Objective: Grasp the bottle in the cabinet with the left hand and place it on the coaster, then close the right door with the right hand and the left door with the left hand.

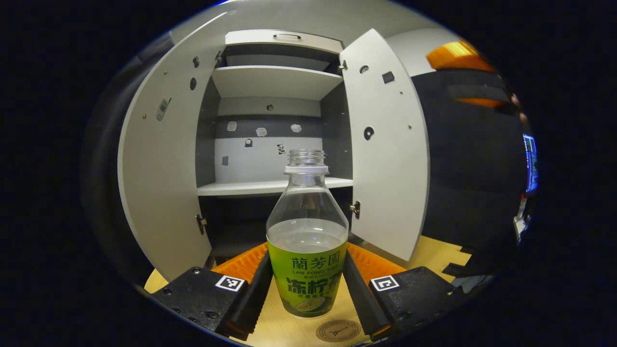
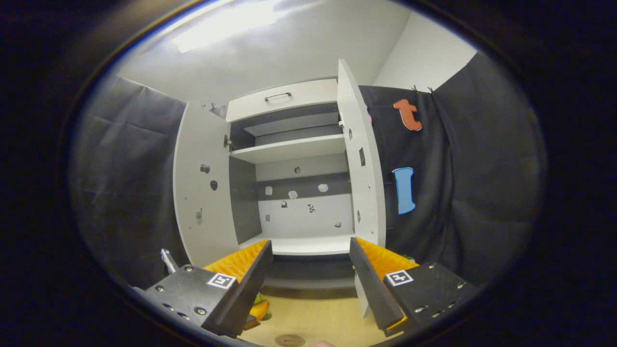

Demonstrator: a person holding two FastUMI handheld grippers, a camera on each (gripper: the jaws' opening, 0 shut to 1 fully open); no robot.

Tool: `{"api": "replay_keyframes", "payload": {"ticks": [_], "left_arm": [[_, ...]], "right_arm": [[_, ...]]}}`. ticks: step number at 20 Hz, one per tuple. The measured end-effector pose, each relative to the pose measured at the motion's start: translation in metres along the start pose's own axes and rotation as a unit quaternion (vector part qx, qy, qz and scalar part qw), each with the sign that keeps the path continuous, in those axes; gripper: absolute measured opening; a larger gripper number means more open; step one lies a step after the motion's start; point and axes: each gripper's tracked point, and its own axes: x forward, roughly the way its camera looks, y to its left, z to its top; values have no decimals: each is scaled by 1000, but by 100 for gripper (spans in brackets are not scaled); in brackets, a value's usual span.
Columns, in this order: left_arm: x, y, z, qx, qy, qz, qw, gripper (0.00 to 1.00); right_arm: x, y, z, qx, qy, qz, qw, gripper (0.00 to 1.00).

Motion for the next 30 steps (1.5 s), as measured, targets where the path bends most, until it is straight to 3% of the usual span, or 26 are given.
{"api": "replay_keyframes", "payload": {"ticks": [9,14,16,25,30], "left_arm": [[-8,-56,-101,-1,41,-78,996,81],[5,-46,-131,-23,59,-72,995,81],[14,-49,-131,-36,52,-80,995,82],[7,-60,-120,25,77,-116,990,83],[-5,-57,-103,25,87,-112,990,89]], "right_arm": [[16,19,-18,23,18,28,999,97],[17,2,-44,-11,63,2,998,94],[18,-2,-50,-11,74,-5,997,94],[20,-13,-58,-4,82,-17,997,97],[9,-26,-56,11,76,-29,997,97]]}}
